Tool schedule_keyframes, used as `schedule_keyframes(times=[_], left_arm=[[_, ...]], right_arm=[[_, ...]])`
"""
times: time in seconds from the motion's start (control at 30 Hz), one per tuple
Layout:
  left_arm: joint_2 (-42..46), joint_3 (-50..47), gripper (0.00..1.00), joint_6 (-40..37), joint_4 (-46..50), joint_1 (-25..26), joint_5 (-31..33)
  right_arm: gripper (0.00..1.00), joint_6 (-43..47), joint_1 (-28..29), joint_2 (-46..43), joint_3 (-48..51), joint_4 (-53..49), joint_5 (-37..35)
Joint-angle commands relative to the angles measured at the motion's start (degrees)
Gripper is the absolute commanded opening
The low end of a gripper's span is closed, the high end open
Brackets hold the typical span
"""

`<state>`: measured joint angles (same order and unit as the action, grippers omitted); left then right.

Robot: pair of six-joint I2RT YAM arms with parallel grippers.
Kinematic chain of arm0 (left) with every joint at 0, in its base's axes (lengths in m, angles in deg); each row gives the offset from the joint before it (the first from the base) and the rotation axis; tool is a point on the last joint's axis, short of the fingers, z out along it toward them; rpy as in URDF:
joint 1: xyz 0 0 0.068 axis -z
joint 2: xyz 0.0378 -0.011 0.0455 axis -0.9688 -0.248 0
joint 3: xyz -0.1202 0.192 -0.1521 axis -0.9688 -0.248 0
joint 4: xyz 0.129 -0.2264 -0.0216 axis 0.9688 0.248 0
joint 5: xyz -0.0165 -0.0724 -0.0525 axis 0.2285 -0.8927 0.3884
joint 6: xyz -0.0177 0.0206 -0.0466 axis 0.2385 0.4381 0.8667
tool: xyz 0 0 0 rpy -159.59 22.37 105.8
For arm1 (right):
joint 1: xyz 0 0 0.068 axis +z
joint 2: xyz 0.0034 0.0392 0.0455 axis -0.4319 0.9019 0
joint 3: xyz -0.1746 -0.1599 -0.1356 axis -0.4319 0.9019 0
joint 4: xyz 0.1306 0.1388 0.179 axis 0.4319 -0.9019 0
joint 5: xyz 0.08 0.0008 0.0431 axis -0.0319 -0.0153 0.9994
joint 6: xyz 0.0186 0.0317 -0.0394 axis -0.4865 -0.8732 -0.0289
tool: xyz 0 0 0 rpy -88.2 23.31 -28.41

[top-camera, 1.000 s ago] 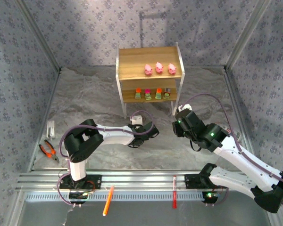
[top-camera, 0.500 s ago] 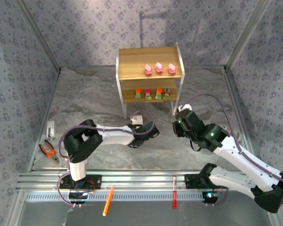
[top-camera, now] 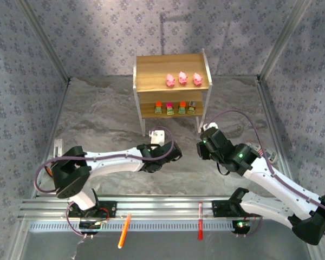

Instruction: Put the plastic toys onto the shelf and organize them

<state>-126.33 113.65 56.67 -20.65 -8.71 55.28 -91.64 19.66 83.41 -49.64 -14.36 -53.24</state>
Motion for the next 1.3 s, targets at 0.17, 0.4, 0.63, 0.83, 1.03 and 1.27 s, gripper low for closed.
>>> schedule_keyframes(times=[0.17, 0.4, 0.63, 0.83, 1.03, 1.27], left_arm=[[7.9, 0.5, 0.27, -2.8, 6.4, 1.0, 1.5], [13.2, 3.4, 0.25, -6.4, 10.8, 1.3, 1.5], [16.2, 8.5, 0.26, -10.2, 16.7, 1.3, 3.2], [15.8, 17.1, 0.27, -15.1, 20.6, 1.4, 4.4], [14.2, 26.1, 0.28, -21.4, 21.0, -0.8, 5.6], [10.6, 35.2, 0.28, -26.7, 20.6, -8.2, 0.6]], right_arm=[[0.35, 0.6, -0.3, 0.0, 1.3, 2.5, 2.2], [0.36, 0.9, -0.3, 0.8, 1.3, 3.9, 2.6], [0.36, 1.2, -0.3, 1.6, 0.9, 4.3, 2.5], [0.36, 1.2, -0.3, 1.6, 0.8, 4.2, 2.3], [0.36, 1.0, -0.2, 1.6, 1.2, 4.1, 2.4], [0.36, 0.8, 0.2, 1.3, 1.3, 4.0, 2.5]])
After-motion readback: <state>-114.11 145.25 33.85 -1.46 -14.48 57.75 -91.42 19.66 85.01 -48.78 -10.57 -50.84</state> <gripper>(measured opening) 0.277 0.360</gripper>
